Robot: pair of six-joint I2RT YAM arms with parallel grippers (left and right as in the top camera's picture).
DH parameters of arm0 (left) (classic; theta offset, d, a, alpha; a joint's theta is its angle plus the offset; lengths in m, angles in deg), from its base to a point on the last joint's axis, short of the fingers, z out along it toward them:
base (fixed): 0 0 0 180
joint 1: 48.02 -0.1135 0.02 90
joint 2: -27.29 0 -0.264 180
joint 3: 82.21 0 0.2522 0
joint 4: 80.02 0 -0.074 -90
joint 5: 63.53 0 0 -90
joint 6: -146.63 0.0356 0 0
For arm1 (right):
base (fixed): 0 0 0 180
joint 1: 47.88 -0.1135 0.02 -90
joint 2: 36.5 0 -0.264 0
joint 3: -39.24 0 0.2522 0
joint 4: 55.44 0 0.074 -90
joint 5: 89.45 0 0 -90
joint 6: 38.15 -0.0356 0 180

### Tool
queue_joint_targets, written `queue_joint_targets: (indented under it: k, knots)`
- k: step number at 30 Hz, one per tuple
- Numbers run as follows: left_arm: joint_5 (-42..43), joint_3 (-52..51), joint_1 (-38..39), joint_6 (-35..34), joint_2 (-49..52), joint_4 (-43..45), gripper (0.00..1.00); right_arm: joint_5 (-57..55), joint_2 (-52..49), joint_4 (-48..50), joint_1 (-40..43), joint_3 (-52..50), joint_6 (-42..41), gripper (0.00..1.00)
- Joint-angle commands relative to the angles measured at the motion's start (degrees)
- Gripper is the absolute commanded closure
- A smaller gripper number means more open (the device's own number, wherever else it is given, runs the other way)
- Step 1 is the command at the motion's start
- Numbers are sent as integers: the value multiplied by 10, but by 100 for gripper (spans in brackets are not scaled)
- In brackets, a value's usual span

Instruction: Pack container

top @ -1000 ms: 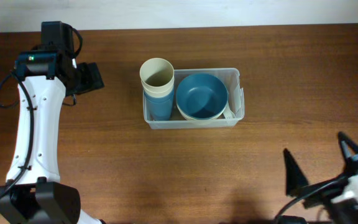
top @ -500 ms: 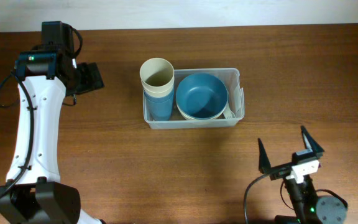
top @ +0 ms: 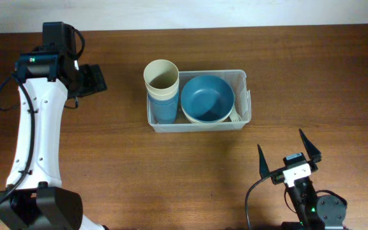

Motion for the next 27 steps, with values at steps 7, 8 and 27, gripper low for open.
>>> queue_joint_targets:
  k: [7, 8, 27]
  knots:
    - [-2, -3, 1, -6, 0, 1, 0, 5, 7, 2, -14, -58, 17, 1]
    - [-2, -3, 1, -6, 0, 1, 0, 6, 7, 2, -18, -62, 17, 1]
    - [-2, -3, 1, -6, 0, 1, 0, -63, 7, 20, -34, -76, -108, 1]
